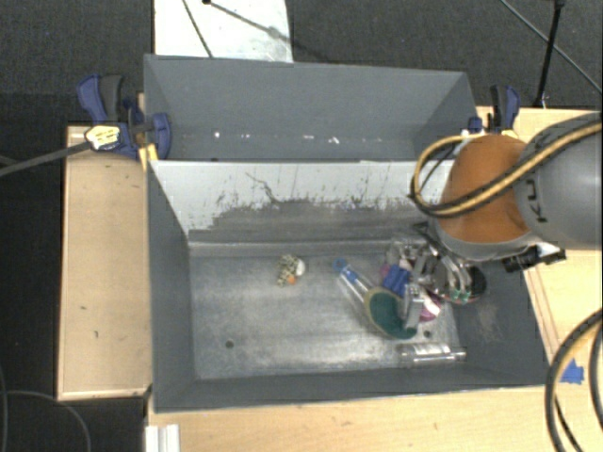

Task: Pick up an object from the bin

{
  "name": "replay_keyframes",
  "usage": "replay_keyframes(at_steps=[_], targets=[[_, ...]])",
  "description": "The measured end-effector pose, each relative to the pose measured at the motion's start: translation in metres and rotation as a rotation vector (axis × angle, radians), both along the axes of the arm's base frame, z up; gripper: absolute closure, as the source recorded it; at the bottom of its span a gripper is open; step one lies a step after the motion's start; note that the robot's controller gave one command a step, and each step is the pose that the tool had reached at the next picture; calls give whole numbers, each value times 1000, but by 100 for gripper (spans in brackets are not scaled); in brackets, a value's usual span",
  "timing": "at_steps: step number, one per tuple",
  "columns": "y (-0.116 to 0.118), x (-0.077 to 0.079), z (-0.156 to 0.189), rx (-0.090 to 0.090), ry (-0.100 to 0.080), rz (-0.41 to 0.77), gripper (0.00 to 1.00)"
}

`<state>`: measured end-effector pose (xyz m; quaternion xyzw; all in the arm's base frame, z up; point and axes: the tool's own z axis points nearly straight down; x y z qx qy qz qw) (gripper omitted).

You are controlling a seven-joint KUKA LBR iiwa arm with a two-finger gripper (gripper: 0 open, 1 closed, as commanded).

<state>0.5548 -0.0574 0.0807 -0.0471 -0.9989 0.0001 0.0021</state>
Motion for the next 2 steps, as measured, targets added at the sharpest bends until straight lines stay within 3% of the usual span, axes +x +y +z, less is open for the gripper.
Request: replay_keyframes(at_steps=[1,2], targets=[[-2,5,8,-4,-18,2,100],[-12,17,123,-2,-16,30,100]])
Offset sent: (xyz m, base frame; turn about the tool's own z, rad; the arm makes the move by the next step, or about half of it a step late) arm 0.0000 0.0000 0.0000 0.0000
